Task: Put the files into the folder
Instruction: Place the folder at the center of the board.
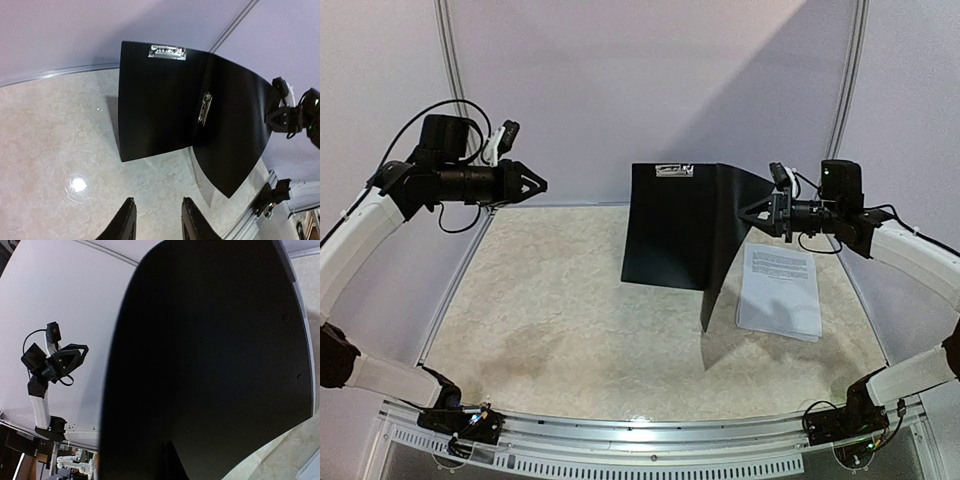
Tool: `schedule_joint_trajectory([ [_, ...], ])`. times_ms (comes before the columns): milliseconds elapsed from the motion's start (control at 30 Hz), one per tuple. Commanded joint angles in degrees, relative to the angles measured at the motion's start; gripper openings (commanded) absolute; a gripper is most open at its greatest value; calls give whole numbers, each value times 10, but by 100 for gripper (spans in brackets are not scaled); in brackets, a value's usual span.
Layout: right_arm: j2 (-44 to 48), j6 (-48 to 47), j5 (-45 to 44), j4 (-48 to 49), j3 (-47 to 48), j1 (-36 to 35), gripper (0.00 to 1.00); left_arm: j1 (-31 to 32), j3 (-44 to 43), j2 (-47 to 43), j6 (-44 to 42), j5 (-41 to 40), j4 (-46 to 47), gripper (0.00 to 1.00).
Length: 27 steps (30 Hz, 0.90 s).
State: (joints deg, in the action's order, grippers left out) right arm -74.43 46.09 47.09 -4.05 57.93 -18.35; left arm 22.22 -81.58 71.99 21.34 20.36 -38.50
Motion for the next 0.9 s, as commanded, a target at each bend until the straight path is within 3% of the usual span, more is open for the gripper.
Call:
schedule_joint_trajectory([
  [0,-10,60,116,-65,15,-5,0,-13,25,-13,-16,11,0,34],
  [300,-16,255,149,129,2,-69,0,-12,48,-82,-36,-26,55,37],
  [500,-59,361,132,215,6,-142,0,-11,73,-135,-40,16,79,40],
  [600,-94,342,143,161,17,-161,0,-10,115,-149,-32,34,84,41],
  [700,-126,258,150,75,18,-159,0,-3,187,-164,4,46,123,41],
  [867,-175,128,151,-63,16,-152,0,69,283,-161,33,8,183,41],
])
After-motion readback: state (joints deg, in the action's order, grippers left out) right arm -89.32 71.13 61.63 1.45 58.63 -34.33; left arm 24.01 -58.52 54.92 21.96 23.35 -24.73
